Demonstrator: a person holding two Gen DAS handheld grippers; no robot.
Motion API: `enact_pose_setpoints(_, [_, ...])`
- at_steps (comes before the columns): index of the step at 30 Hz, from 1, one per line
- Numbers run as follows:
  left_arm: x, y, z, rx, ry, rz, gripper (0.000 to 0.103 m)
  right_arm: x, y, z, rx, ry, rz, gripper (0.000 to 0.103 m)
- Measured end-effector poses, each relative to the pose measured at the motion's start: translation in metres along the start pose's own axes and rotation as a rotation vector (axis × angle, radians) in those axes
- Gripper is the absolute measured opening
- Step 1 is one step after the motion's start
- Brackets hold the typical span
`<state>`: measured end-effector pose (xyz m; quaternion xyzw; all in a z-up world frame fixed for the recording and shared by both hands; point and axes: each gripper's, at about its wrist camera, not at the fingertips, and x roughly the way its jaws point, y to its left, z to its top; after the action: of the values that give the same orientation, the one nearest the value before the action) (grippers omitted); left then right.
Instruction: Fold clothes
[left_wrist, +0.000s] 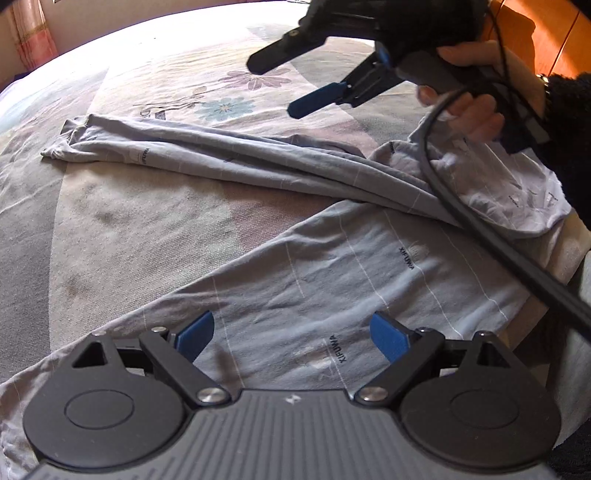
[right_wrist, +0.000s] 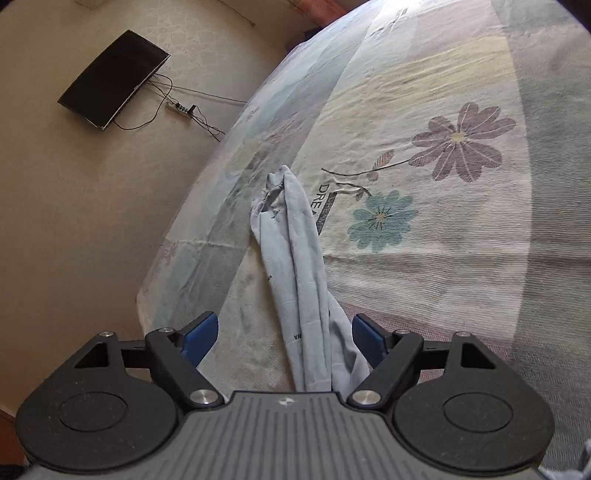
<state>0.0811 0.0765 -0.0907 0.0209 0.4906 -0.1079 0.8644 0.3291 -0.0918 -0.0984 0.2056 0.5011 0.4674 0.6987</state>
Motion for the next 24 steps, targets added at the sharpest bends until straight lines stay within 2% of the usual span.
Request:
enact_pose_setpoints(4, [0.004,0.016,-0.003,-0.023,-0.009,-0.034,0.093,0.045,-0.023,0.029,0.043,0.108,0.030,0.083])
enact_pose_setpoints(7, [0.005,0.025,-0.004,-0.045,-0.019,-0.065,0.096,0.065,-0.030,0.041,0.080,0.149,0.120,0.083])
enact_pose_setpoints(10, [0.005,0.029,-0.004,-0.044,-0.025,-0.075,0.097,0.087,-0.025,0.052,0.057,0.171,0.136,0.075])
enact_pose_setpoints(13, [0.007,0.030,-0.004,-0.039,-0.030,-0.081,0.099,0.109,-0.026,0.064,0.056,0.178,0.146,0.055])
enact_pose_setpoints(14, [0.007,0.029,-0.005,-0.034,-0.031,-0.082,0.100,0.114,-0.030,0.065,0.079,0.175,0.146,0.041])
enact_pose_setpoints(15, [0.006,0.029,-0.006,-0.028,-0.033,-0.081,0.100,0.118,-0.034,0.067,0.098,0.172,0.144,0.022])
enact_pose_setpoints(17, [0.006,0.027,-0.007,-0.017,-0.035,-0.080,0.101,0.116,-0.029,0.066,0.080,0.157,0.120,0.001])
enact_pose_setpoints(22, [0.004,0.028,-0.007,-0.009,-0.031,-0.079,0.102,0.110,-0.017,0.064,0.036,0.119,0.061,0.002])
enact_pose_setpoints(24, [0.002,0.029,-0.007,-0.011,-0.025,-0.068,0.102,0.108,-0.012,0.063,0.019,0.104,0.038,0.008])
